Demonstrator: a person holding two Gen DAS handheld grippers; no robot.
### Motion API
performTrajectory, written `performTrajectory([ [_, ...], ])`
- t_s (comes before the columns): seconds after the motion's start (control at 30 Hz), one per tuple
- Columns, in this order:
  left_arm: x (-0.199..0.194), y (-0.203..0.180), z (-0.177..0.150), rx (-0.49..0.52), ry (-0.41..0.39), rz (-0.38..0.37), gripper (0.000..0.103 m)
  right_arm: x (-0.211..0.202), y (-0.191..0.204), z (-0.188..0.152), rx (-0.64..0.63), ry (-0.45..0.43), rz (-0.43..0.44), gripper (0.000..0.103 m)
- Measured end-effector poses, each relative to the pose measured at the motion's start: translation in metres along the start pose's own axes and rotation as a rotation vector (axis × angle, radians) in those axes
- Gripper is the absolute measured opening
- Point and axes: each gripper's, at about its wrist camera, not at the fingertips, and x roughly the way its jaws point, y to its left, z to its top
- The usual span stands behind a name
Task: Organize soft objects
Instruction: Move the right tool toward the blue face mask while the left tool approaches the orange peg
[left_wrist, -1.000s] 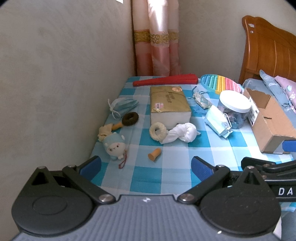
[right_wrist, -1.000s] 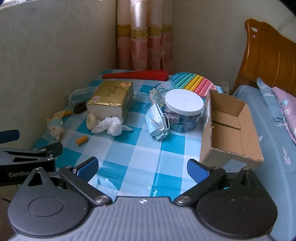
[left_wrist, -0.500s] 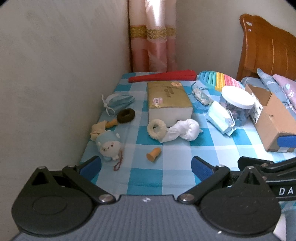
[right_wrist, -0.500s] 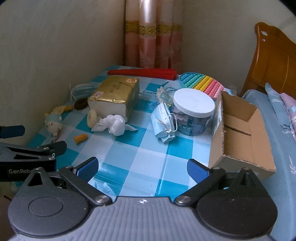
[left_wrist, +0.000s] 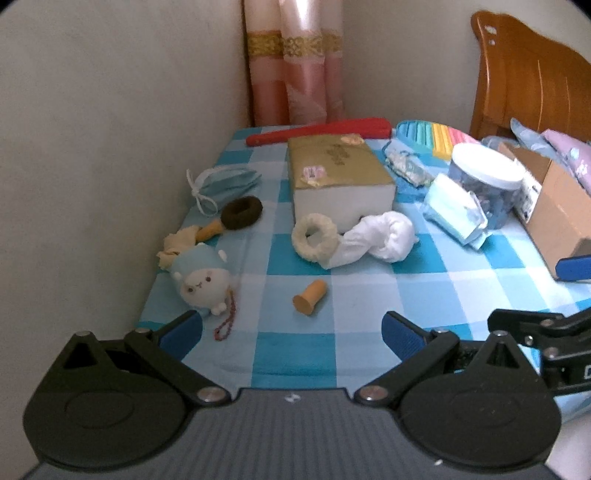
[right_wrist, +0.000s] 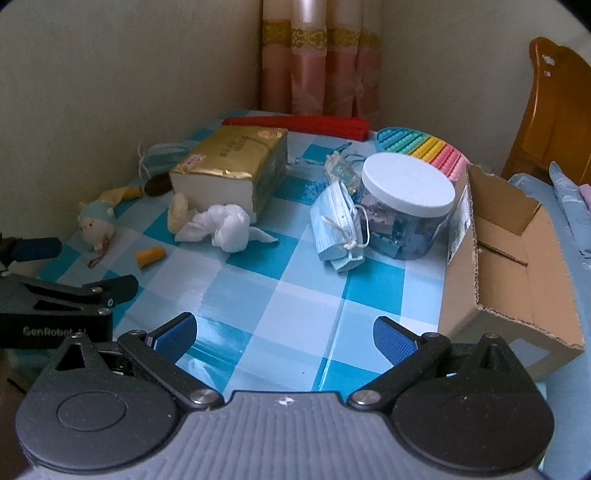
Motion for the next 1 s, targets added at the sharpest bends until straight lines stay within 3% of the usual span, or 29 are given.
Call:
performTrajectory([
  [0.37, 0.019, -0.016, 0.008, 0.012, 0.021, -0.06, 0.1, 0.027, -0.013, -0.01, -0.033, 0.046, 0.021, 0.103],
  [0.53, 0.032, -0.024, 0.011, 0.016, 0.054, -0.075, 0.091, 0.029, -0.016, -0.019, -0.088, 0.039, 0.043, 0.103],
  [1.0, 0.054, -0.035, 0.019, -0.004, 0.089, -0.082, 0.09, 0.03, -0.025, -0.022, -0.096, 0.016, 0.093, 0.103],
])
